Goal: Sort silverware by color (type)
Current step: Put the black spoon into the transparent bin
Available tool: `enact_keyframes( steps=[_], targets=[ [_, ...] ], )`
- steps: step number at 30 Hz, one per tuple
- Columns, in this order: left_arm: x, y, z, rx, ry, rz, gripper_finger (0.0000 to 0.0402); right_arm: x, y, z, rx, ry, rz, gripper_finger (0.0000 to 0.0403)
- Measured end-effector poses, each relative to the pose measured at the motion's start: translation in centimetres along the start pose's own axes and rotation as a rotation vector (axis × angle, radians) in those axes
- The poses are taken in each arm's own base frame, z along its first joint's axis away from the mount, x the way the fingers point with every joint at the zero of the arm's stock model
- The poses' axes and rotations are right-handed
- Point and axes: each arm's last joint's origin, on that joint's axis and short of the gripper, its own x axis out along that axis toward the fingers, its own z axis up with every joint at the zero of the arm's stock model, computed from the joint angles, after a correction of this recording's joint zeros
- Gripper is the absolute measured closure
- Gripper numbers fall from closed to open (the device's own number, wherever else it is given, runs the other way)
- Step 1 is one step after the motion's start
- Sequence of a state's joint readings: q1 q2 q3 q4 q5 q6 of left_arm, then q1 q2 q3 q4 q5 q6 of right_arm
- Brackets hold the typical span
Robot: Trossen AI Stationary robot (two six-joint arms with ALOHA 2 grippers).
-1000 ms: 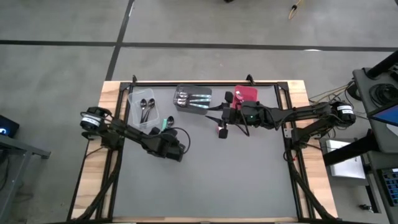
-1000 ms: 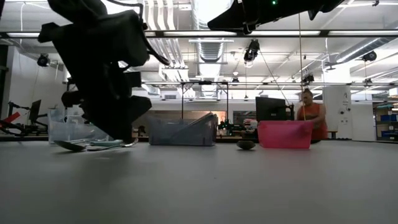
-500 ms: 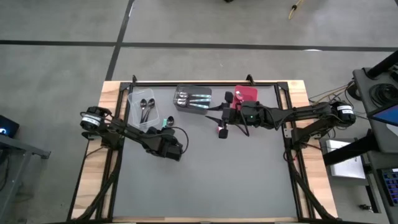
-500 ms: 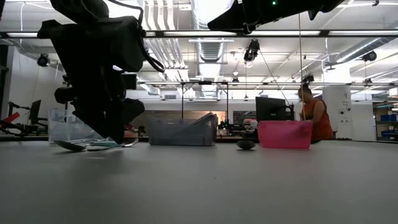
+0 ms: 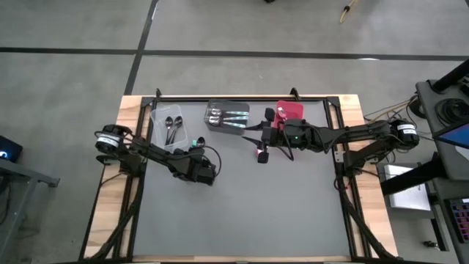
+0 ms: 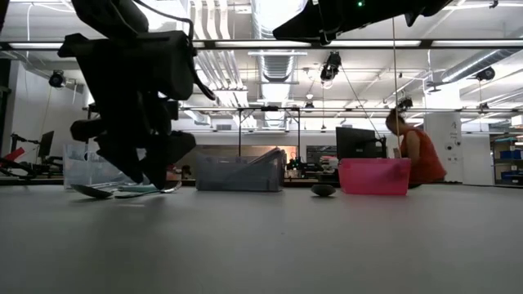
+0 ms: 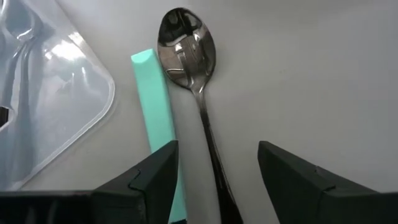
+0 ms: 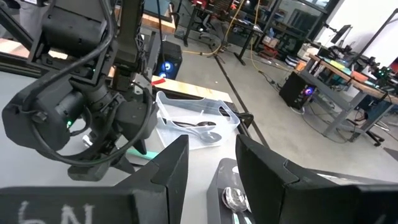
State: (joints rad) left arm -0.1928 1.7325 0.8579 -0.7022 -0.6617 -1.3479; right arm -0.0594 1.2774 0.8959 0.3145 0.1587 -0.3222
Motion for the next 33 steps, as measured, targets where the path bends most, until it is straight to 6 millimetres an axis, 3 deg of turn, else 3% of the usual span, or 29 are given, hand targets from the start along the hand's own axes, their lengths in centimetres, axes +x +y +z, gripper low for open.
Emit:
enact_keyframes(
  steps=[19,33],
  targets=[
    [0.5,0.0,0.0,-0.032,-0.005,-0.015,0.0202,0.0,0.0,0.0,-0.002,0.000,0.000,0.0278],
    [-0.2,-1.5,-0.7,-0.040,0.057,-0.151,0.0202,0.0,0.1,-0.2,-0.006,0.020,0.006,0.0278]
  ],
)
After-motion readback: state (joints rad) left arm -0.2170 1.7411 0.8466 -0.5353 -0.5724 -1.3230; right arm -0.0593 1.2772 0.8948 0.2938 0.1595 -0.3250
